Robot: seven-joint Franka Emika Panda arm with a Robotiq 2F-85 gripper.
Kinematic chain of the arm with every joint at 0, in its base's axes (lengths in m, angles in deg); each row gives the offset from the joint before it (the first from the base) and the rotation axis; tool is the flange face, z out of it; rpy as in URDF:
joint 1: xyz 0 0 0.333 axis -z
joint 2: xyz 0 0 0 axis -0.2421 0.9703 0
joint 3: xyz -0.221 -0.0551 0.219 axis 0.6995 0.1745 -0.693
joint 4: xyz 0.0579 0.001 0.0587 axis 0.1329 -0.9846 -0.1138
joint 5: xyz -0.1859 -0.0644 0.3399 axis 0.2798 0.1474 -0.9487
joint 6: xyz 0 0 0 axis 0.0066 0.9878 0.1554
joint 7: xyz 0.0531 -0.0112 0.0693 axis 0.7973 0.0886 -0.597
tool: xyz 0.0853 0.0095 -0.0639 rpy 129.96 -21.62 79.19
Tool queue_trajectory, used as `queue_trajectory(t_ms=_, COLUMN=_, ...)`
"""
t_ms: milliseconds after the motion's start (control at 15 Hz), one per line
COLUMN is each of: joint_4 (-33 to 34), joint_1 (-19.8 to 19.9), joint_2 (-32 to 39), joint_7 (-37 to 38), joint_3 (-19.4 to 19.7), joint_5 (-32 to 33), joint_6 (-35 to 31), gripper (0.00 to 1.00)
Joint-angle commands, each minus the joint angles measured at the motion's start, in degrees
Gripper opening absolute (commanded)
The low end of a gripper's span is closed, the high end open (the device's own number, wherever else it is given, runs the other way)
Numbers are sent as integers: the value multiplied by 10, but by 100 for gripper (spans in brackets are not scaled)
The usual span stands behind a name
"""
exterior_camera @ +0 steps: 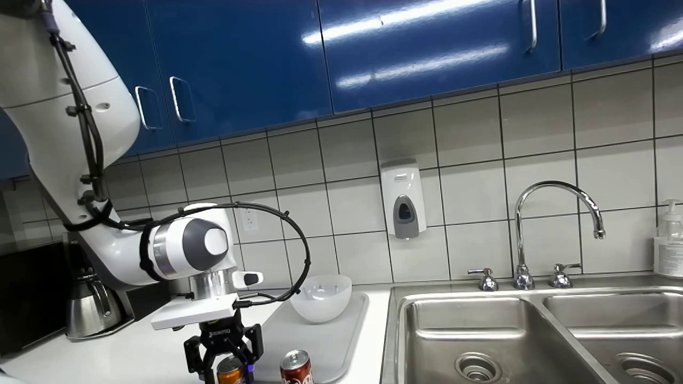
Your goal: Put the orange and red cans on the tray
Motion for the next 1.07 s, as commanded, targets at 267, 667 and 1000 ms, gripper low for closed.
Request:
queue_trajectory(t_ms=267, joint_4=-1, joint_1=-1, joint_2=4, joint_7=-15, joint_3=1, joint_5=0, joint_6=-23, gripper=36)
queue_trajectory(t_ms=667, joint_4=1, joint_1=-2, joint_2=-3, joint_7=-10, joint_3=-1, joint_5=4, joint_6=-27, gripper=36)
queue_trajectory(t_ms=1000, joint_4=1, joint_1=-4, joint_2=-15, joint_7=-10, joint_3=-2, joint_5=-1, joint_6=-46, gripper=36)
